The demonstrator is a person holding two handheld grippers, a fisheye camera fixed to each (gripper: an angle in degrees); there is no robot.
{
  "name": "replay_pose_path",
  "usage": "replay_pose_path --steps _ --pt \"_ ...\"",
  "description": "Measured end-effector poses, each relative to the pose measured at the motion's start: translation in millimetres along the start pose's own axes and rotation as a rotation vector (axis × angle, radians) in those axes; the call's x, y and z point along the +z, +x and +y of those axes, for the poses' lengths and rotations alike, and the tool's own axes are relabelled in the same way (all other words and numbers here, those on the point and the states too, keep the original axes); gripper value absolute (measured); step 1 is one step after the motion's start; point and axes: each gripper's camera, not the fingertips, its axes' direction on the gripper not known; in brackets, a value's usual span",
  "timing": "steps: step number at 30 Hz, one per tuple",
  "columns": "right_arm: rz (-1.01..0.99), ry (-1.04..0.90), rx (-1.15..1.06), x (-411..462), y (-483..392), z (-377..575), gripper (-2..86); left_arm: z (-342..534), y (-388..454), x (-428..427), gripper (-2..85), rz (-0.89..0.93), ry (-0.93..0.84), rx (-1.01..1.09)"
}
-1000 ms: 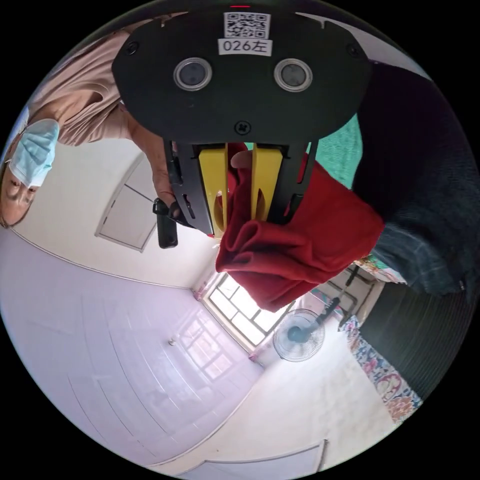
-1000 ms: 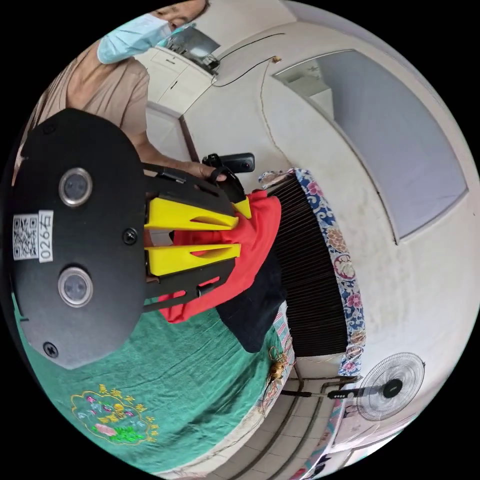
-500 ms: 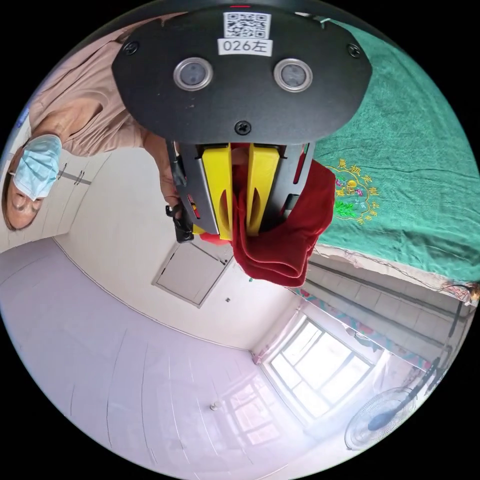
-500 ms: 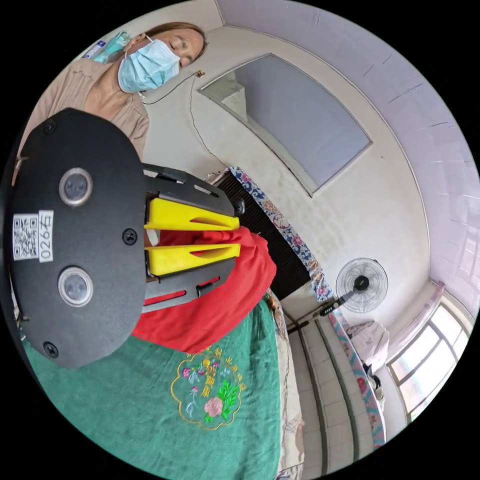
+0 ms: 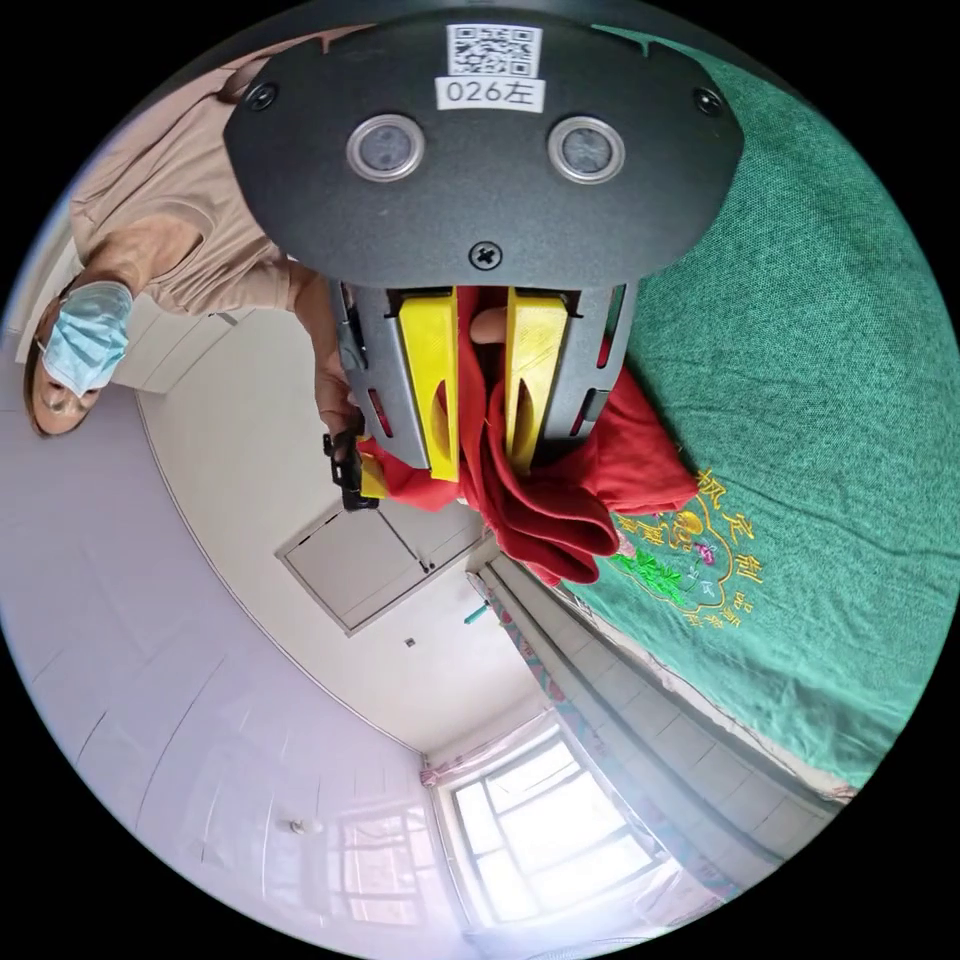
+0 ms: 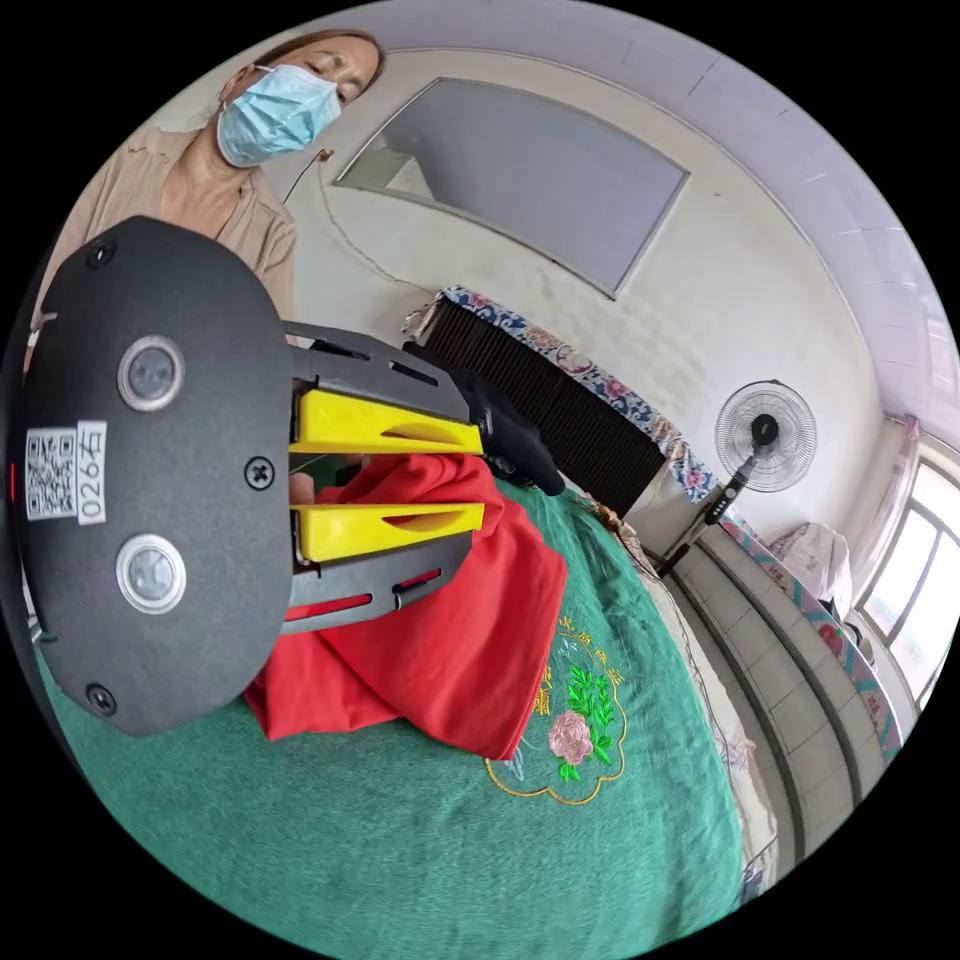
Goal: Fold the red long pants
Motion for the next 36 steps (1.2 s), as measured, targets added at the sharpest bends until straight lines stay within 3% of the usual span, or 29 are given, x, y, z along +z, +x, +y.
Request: replay_pose_path --steps 6,12,16,19,22,26,30,36 --pt "0.172 -0.18 -0.193 9 -37 -9 9.7 -30 8 5 6.2 -0.038 -0.1 0.085" --pt "0.16 -0.244 -0.286 5 -59 0 13.5 -41 5 2 5.3 -0.008 -0.089 0.064" --pt "0.28 -0.232 -0.352 10 -73 12 11.8 -44 -5 3 5.0 0.01 -0.067 0.018" --pt "0.475 -0.277 -0.398 27 -81 23 4.4 -49 -4 4 4.7 -0.011 -0.067 0.026" --pt "0.566 -0.192 -0.416 7 -94 27 0.4 -63 11 -7 4.2 -0.002 -0.019 0.088" --pt "0.676 0.125 -0.39 -86 -115 42 -0.1 -81 45 -54 3.8 -0.046 0.138 0.205" --pt "0.56 0.404 -0.265 -185 -100 67 0.1 -105 71 -86 3.7 -0.158 0.229 0.263" --pt "0.495 0.544 -0.141 -261 -69 98 1.7 -162 93 -83 3.8 -0.225 0.222 0.31"
